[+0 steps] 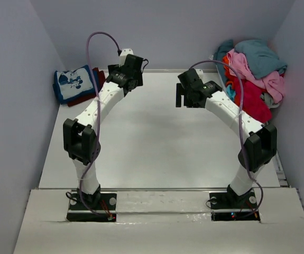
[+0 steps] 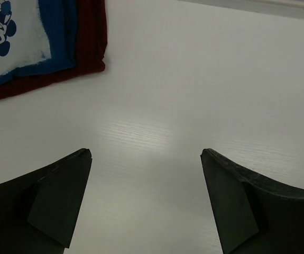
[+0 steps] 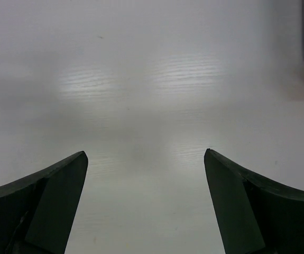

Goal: Fold and stack the t-shirts
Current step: Put the neatly folded tshirt into the corner of the board with the left arm

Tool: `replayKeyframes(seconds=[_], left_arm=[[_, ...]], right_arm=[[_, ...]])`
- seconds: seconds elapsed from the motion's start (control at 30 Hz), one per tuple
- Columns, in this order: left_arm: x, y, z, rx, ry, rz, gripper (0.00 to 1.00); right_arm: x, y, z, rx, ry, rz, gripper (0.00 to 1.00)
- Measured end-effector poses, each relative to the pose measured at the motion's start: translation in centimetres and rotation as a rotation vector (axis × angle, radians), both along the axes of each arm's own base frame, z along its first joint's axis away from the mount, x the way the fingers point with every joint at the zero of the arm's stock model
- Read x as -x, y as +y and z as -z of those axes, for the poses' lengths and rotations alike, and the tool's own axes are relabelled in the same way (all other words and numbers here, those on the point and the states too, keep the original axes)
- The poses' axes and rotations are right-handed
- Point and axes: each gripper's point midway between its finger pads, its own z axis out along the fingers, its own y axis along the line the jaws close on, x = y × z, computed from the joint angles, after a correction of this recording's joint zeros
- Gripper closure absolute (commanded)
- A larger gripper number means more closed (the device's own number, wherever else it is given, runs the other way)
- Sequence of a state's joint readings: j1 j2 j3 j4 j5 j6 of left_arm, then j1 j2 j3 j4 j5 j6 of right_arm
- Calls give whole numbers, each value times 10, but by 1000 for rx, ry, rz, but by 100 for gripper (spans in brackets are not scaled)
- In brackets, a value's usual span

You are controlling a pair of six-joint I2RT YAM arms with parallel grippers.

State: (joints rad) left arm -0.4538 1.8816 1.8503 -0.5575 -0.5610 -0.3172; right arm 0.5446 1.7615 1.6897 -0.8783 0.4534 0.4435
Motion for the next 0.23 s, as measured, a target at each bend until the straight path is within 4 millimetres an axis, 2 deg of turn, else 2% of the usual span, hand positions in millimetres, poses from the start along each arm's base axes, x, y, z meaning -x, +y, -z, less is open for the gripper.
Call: replayKeyframes(seconds=[0.1,0.23], left_arm=[[9,-11,-2,8,0,31,1],[12,-9,3,4,11,29,1]], right_arm=[[10,-5,10,7,25,2,4],[15,-6,23,7,46,-4,4]])
